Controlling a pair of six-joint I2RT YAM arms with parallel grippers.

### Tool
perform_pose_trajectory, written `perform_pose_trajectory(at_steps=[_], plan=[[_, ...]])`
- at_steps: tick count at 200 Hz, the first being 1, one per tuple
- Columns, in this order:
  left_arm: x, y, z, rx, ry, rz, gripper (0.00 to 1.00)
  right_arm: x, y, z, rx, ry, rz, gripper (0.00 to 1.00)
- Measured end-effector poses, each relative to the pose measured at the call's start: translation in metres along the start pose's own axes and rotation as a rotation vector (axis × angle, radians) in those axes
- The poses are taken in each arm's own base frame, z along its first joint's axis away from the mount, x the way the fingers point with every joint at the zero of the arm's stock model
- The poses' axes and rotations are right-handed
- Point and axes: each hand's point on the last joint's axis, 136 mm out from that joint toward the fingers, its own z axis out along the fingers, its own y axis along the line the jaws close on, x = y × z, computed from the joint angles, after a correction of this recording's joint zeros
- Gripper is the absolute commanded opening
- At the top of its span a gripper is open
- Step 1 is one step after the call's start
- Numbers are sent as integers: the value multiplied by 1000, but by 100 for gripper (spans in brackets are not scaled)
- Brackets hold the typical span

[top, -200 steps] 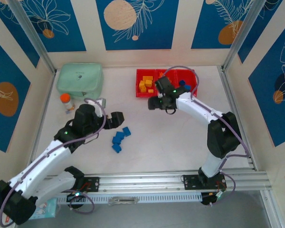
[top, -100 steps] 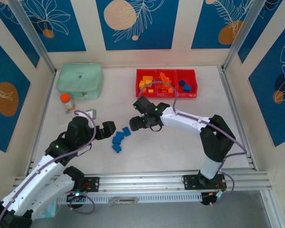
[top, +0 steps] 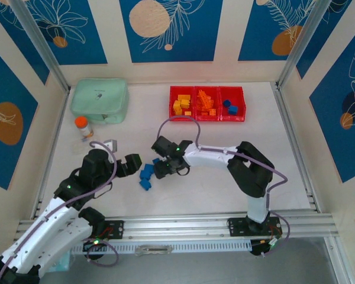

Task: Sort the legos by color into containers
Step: Pick up the lego from the center of the table.

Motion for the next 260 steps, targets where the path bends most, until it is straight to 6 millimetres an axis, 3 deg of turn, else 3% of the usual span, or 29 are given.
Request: perform_pose_trajectory(at_steps=[30,127,260], plan=[[0,2,-2,-9,-6,-1,99,-2,5,13,5,15,-8,67],[1,6,-2,-24,-4,-1,99,-27,4,22,10,-3,17,58],[2,6,-2,-25,-3,-1,99,-33,-5,23,72,-18,6,34]])
